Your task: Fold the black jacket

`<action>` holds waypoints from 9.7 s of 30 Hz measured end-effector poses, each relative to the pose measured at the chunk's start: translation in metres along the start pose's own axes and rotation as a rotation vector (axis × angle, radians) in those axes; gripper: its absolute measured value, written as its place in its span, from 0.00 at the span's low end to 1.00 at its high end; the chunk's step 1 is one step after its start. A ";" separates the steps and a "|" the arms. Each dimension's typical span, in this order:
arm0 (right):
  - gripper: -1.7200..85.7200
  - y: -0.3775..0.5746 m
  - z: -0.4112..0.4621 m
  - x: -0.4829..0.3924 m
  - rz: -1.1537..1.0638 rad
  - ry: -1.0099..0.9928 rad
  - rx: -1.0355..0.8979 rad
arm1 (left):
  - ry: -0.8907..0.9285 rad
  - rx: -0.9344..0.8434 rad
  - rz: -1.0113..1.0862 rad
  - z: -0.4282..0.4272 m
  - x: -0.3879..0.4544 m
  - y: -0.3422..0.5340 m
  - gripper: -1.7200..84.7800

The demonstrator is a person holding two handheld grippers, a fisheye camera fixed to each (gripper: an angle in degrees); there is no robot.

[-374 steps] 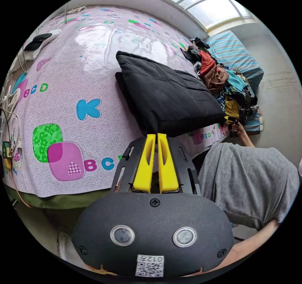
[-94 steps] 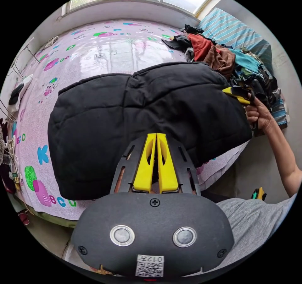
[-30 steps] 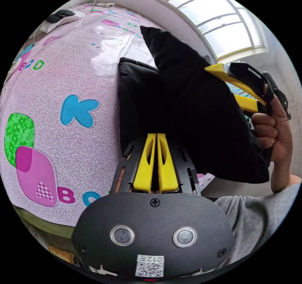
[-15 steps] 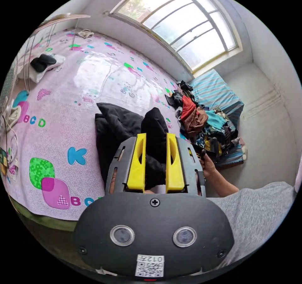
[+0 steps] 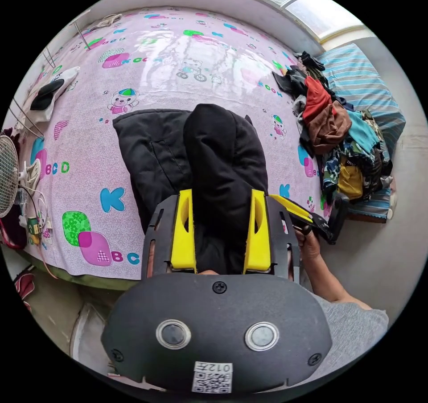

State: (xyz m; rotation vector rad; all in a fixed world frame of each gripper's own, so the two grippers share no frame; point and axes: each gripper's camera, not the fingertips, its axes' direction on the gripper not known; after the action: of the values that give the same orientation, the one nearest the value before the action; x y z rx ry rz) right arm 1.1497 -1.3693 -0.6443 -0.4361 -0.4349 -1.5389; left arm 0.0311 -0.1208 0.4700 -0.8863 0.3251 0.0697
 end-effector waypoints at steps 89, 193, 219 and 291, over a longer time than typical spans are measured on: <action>0.17 0.080 0.041 -0.359 -0.206 0.191 0.078 | -0.167 0.220 0.203 0.037 -0.068 0.215 0.02; 0.14 -0.190 -0.388 -0.167 0.707 -0.512 0.248 | 0.069 0.048 0.525 0.031 -0.003 0.164 0.05; 0.11 -0.234 -0.326 -0.179 0.553 -0.167 0.153 | -0.147 0.221 0.232 0.078 -0.075 0.046 0.02; 0.11 0.173 0.176 -0.275 -0.638 0.224 -0.322 | 0.900 0.286 -0.539 0.185 -0.279 0.095 0.26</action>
State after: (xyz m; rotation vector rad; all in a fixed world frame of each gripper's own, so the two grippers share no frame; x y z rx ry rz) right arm 1.3266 -1.0445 -0.6393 -0.3821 -0.1483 -2.2674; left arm -0.2057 0.1023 0.5931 -0.6497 0.8925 -0.8785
